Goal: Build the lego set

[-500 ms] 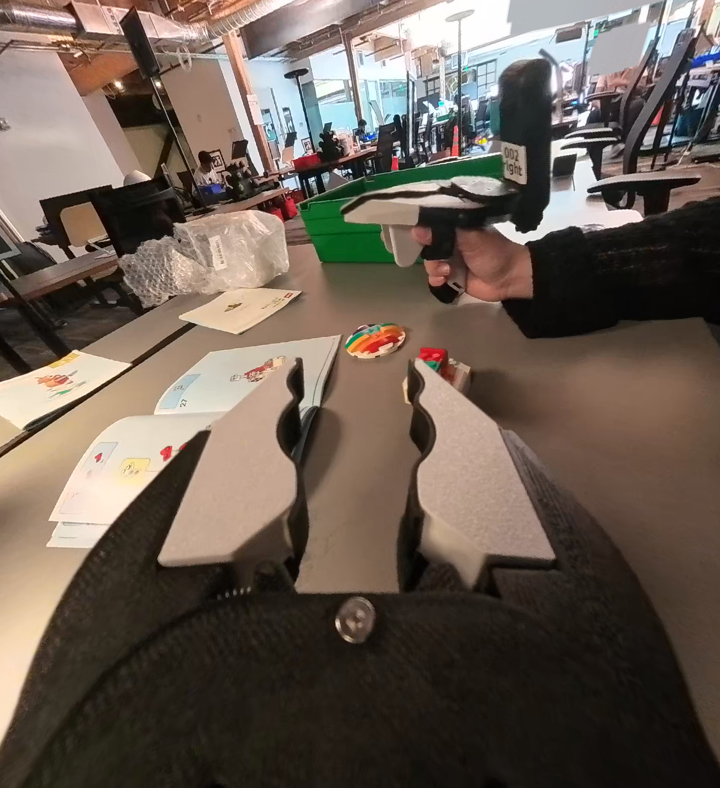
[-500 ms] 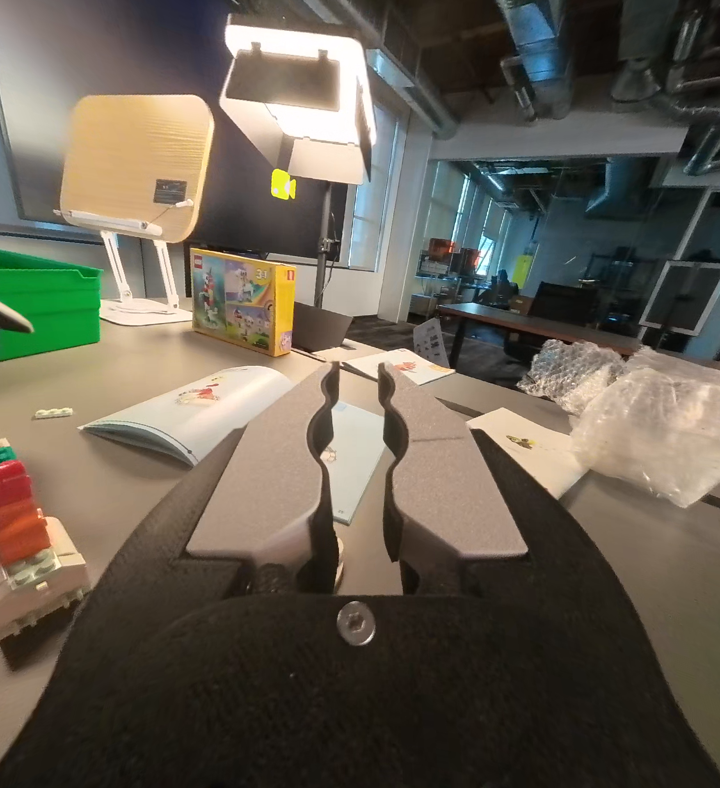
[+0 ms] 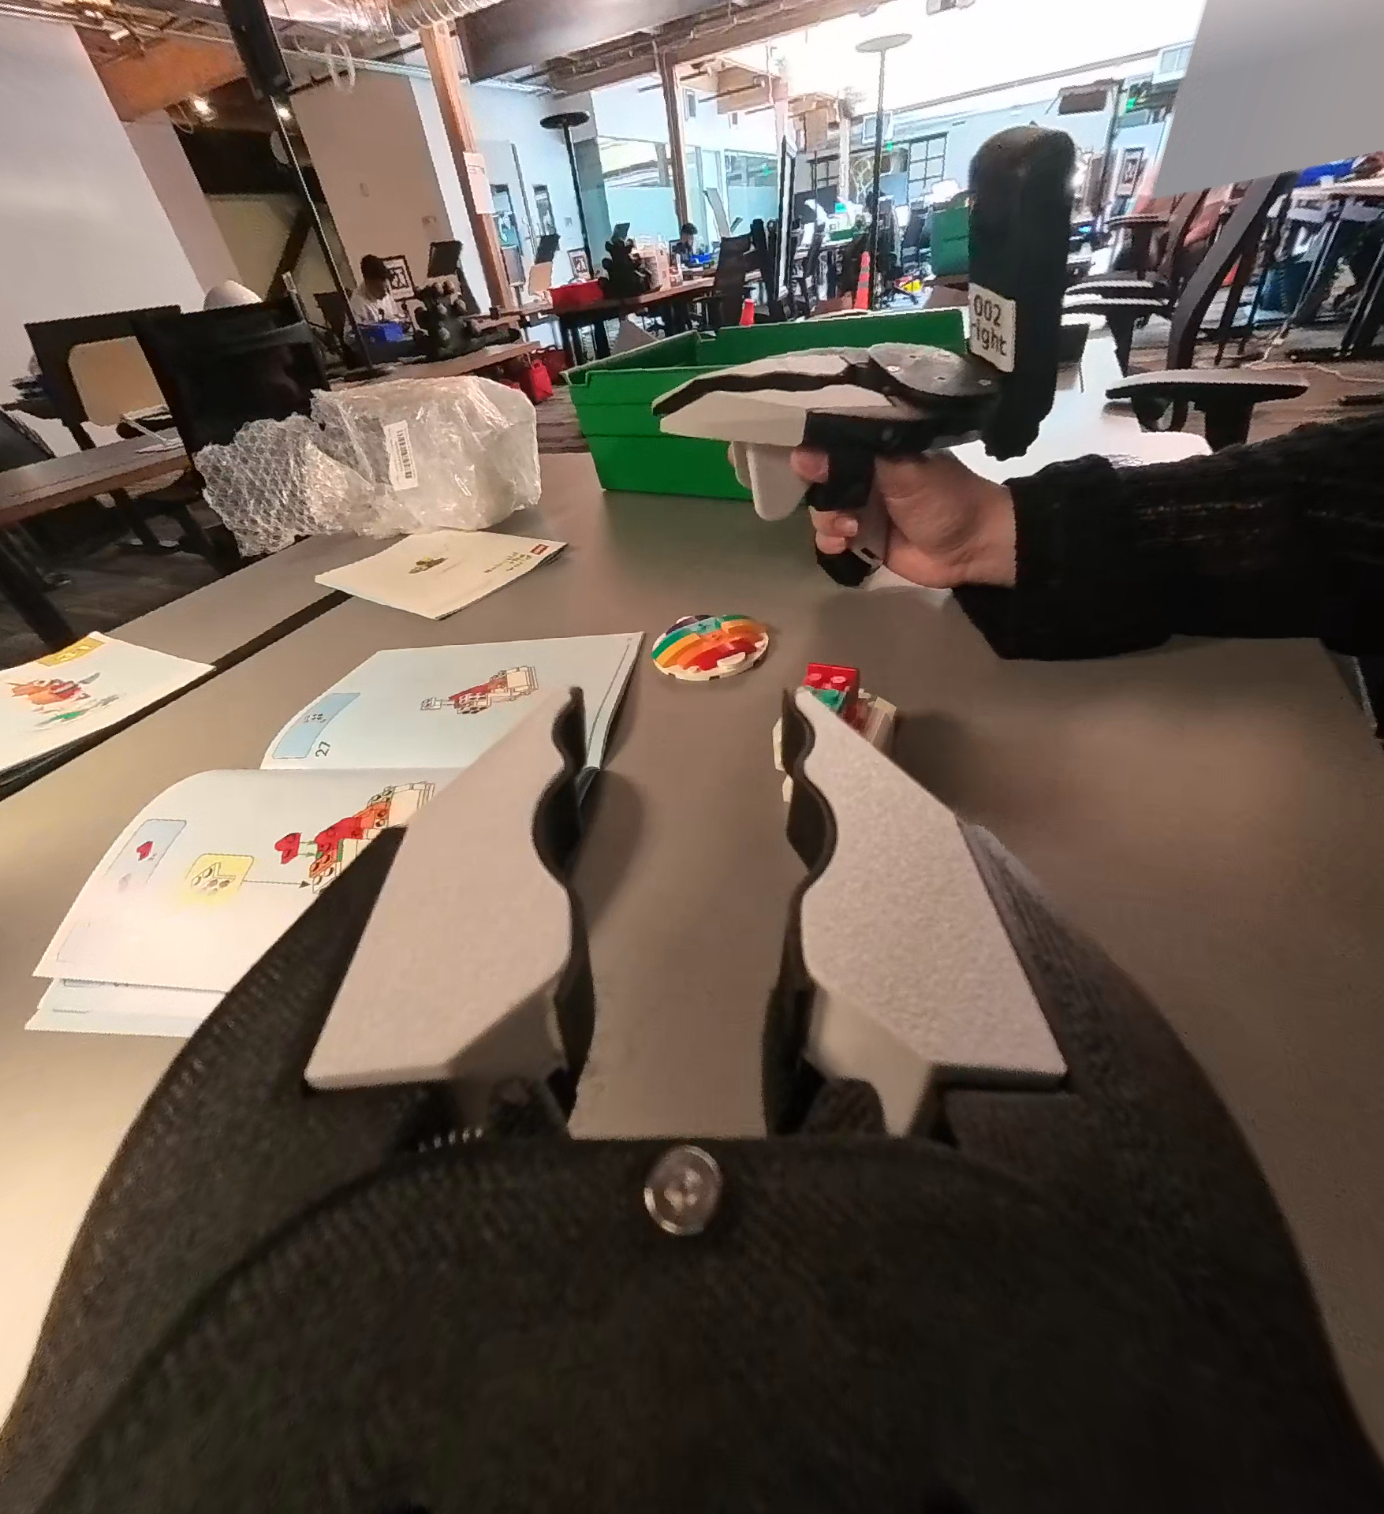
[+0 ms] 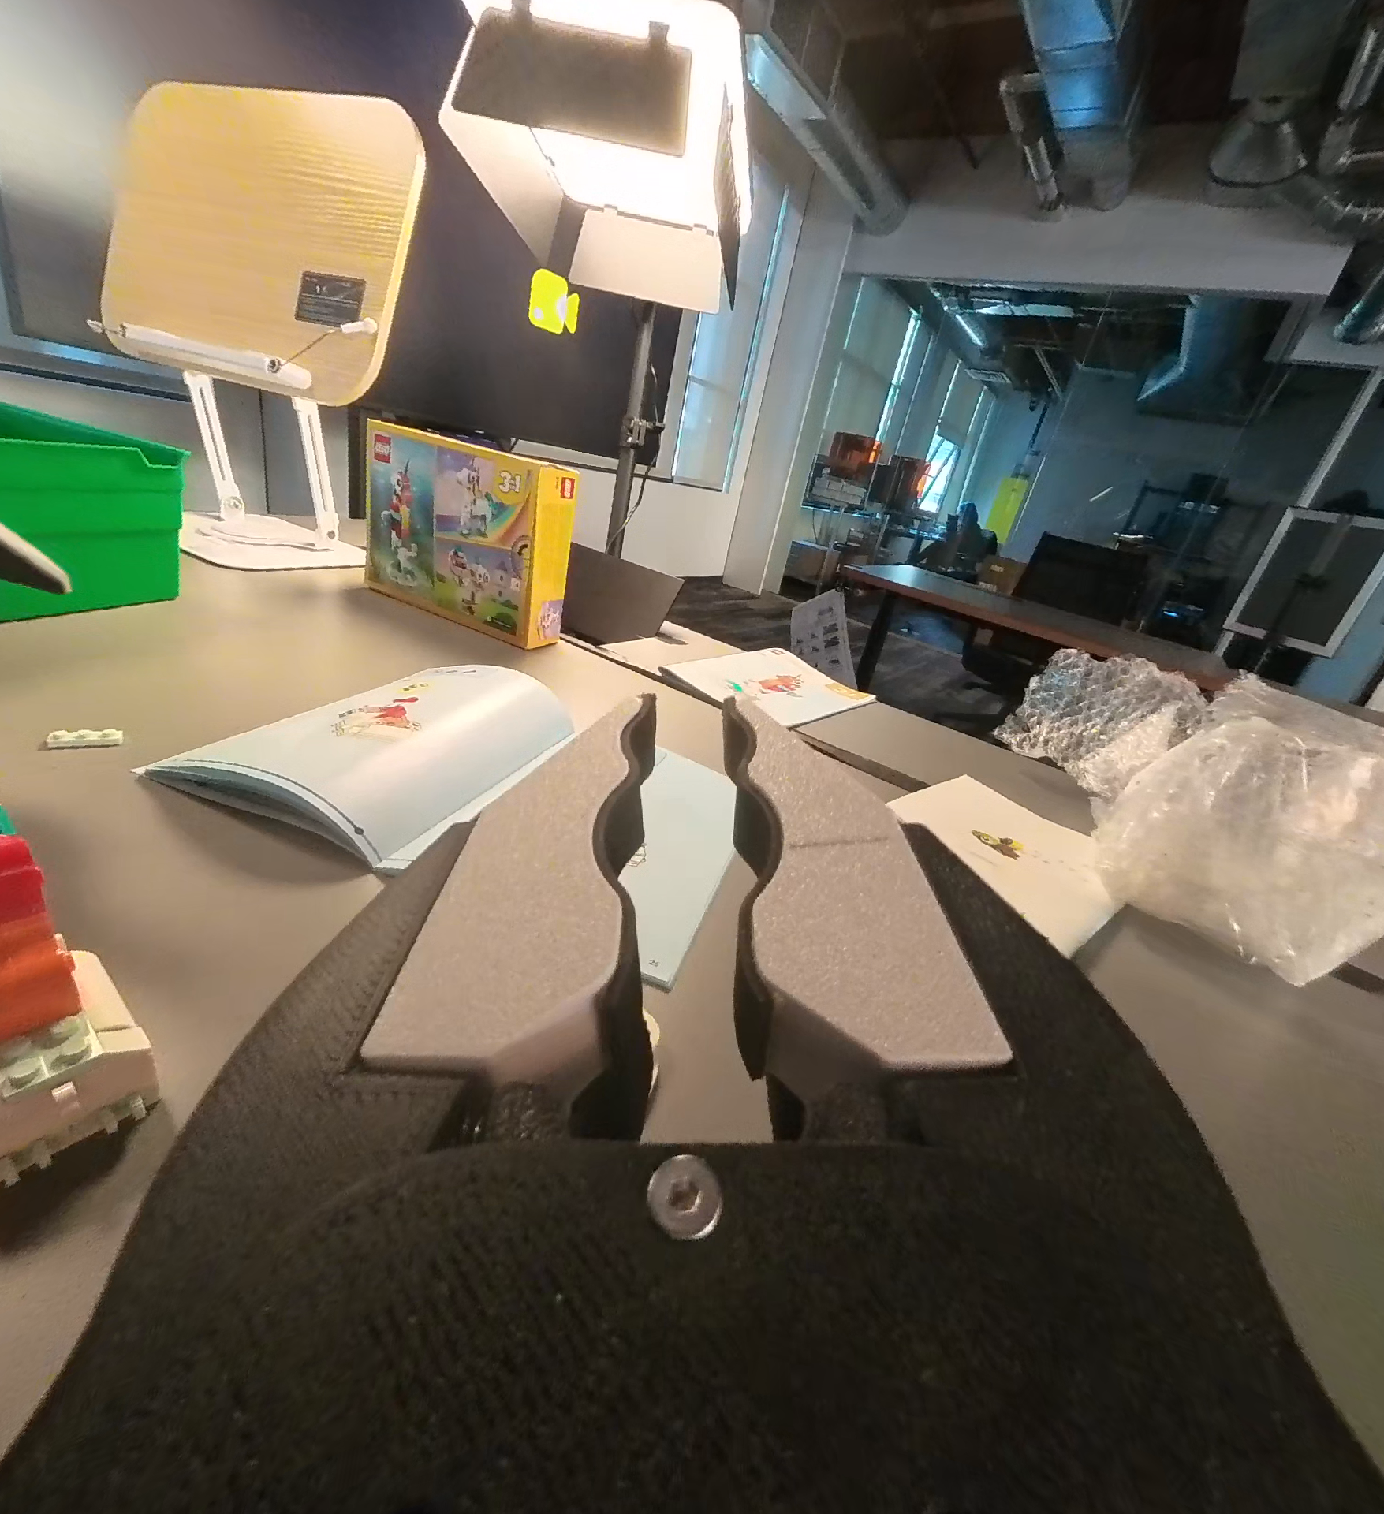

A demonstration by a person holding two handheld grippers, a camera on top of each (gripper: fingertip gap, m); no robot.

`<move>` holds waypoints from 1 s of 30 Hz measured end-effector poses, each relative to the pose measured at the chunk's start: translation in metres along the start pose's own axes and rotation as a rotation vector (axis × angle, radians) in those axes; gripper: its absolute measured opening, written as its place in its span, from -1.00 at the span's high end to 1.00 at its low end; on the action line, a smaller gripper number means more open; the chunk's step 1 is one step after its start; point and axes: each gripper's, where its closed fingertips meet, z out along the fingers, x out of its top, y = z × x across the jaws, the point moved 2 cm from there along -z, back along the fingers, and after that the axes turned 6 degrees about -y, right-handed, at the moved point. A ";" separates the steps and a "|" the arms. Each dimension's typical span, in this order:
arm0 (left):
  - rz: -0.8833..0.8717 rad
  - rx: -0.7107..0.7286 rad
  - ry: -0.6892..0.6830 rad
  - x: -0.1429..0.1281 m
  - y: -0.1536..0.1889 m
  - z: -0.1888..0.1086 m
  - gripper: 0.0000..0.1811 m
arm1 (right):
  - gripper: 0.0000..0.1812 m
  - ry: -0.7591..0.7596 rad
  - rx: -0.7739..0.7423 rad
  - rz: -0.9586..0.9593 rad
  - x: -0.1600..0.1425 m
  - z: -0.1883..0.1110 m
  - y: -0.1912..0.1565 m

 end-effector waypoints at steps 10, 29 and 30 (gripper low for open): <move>0.026 -0.010 -0.021 -0.003 0.004 0.002 0.50 | 0.84 -0.008 0.004 0.003 -0.001 0.001 -0.001; 0.061 -0.015 -0.042 -0.006 0.007 0.005 0.52 | 0.85 -0.025 0.016 0.010 -0.004 0.003 -0.002; 0.062 -0.016 -0.043 -0.006 0.007 0.005 0.52 | 0.85 -0.026 0.017 0.011 -0.004 0.003 -0.002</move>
